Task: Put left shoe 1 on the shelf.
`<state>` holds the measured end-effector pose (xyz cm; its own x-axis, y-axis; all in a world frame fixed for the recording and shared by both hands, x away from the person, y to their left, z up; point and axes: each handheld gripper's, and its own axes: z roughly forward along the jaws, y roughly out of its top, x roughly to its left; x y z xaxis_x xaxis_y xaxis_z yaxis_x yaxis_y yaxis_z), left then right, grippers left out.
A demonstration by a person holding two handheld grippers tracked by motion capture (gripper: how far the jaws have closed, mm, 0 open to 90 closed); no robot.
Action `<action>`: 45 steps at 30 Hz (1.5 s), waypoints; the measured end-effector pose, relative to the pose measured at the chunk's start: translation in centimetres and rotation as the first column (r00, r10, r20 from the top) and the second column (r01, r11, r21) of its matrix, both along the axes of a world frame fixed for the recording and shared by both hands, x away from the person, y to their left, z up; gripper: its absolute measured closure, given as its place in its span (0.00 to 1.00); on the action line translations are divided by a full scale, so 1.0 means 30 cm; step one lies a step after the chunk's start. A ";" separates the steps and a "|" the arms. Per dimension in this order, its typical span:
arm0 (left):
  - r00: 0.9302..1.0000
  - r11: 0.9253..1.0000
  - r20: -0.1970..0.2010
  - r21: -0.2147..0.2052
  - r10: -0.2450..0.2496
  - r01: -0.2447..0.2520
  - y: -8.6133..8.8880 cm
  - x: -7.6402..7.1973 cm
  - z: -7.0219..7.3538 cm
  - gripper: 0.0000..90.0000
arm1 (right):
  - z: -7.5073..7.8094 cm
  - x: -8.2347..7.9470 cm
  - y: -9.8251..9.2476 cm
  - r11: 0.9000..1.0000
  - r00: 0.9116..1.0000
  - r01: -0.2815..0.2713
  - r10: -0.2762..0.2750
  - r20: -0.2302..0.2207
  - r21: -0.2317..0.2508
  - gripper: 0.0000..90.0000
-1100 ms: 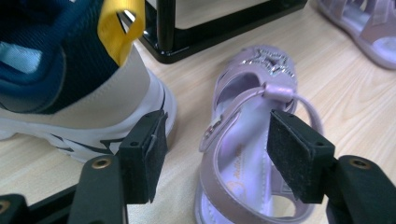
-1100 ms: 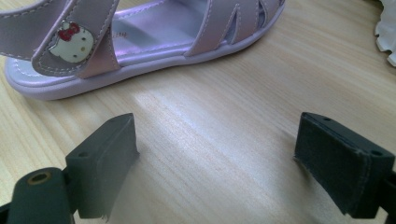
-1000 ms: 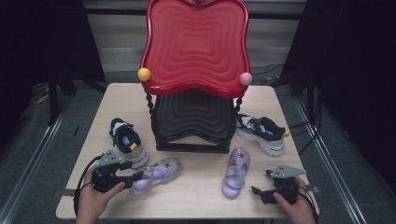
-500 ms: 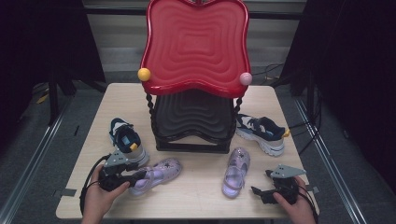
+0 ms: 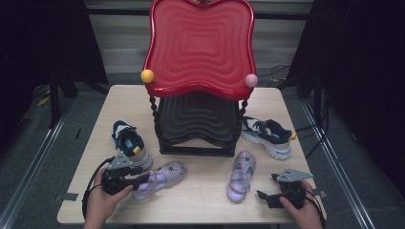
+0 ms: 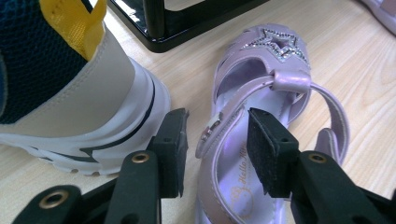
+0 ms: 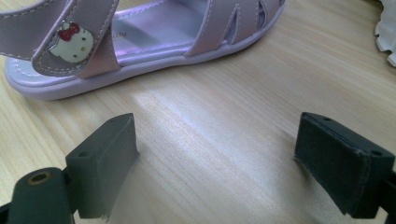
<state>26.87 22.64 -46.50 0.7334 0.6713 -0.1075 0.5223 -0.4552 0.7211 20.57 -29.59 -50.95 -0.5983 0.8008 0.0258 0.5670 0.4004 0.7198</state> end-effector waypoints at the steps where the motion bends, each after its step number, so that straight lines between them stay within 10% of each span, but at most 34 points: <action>1: 1.000 1.000 0.000 -0.004 -0.002 0.002 0.001 -0.001 0.001 0.64 | 0.000 0.000 0.000 1.000 1.000 0.000 0.000 0.000 0.000 0.13; 18: 0.999 0.997 0.026 -0.074 0.017 -0.015 0.065 -0.050 0.036 0.59 | 0.000 0.000 0.000 1.000 1.000 -0.001 0.001 0.001 0.000 0.14; 22: 0.999 0.993 0.022 -0.119 0.025 -0.022 0.096 -0.072 0.042 0.38 | 0.000 0.000 0.000 1.000 1.000 -0.001 0.001 0.001 0.000 0.14; 31: 0.999 0.990 0.035 -0.138 0.003 0.002 0.118 -0.139 0.015 0.24 | 0.000 -0.001 0.001 1.000 1.000 0.000 0.000 0.000 0.000 0.14; 45: 0.997 0.997 0.016 -0.011 -0.071 0.072 0.045 -0.112 -0.117 0.17 | 0.000 0.000 0.000 1.000 1.000 -0.002 0.002 0.001 0.000 0.14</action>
<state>23.52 23.98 -50.01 0.7811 0.6159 -0.1032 0.4774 -0.4824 0.7344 20.56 -29.59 -50.95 -0.5996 0.7999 0.0258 0.5659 0.4010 0.7204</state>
